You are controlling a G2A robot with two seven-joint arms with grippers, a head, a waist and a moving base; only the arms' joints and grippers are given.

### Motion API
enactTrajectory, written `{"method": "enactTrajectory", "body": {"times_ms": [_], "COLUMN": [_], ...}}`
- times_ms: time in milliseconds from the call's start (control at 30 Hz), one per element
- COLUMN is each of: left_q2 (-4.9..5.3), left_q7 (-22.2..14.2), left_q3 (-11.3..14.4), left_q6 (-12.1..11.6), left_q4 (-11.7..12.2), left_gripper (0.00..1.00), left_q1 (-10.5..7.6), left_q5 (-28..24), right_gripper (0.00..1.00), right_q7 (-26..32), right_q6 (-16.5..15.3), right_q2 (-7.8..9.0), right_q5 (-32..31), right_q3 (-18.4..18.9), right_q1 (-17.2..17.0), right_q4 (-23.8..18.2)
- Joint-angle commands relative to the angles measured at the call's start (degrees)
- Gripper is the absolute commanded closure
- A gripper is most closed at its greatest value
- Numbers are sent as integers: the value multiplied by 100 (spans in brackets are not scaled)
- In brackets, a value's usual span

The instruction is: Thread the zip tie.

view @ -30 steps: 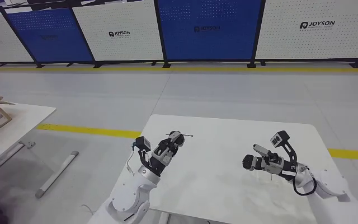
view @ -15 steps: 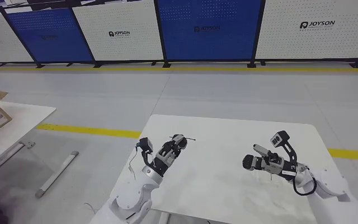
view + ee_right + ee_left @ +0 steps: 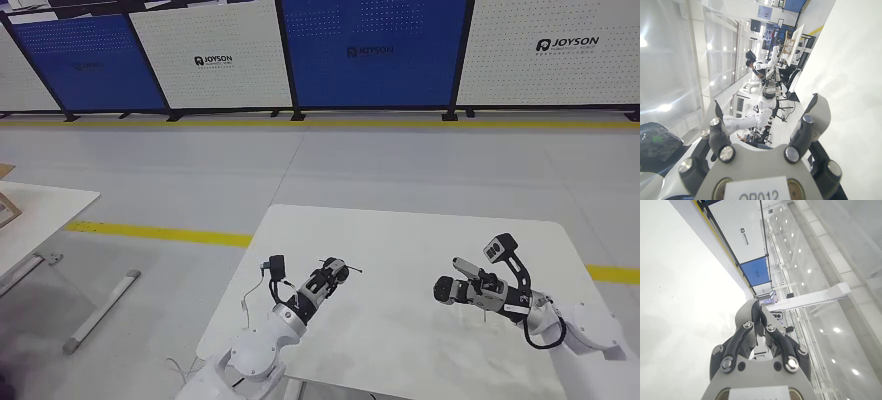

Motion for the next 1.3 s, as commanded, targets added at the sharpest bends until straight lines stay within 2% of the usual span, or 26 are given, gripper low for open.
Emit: {"method": "enactTrajectory", "body": {"times_ms": [0,100,267,367,800,900,1000,1067,1133,1267], "left_q2": [1,1,2,6,-15,-42,-59,-71,-80,-80], "left_q7": [3,3,4,-30,-3,-50,-74,-87,-75,-313], "left_q3": [-1,-1,129,170,203,183,66,-62,-186,-397], "left_q6": [3,3,428,593,504,277,-159,-585,-904,-1365], "left_q4": [1,1,228,269,277,279,120,36,-40,-206], "left_gripper": [100,100,100,100,100,100,100,100,100,100], "left_q1": [-1,-1,-144,-178,-207,-243,-137,-40,9,174], "left_q5": [11,11,763,1104,1107,793,294,-147,-470,-977], "right_gripper": [0,0,0,0,0,0,0,0,0,0], "right_q7": [0,0,0,0,0,0,0,0,0,0], "right_q6": [0,0,0,0,0,0,0,0,0,0], "right_q2": [0,0,0,0,0,0,0,0,0,0], "right_q5": [0,0,0,0,0,0,0,0,0,0], "right_q3": [0,0,0,0,0,0,0,0,0,0], "right_q1": [0,0,0,0,0,0,0,0,0,0], "right_q4": [0,0,0,0,0,0,0,0,0,0]}}
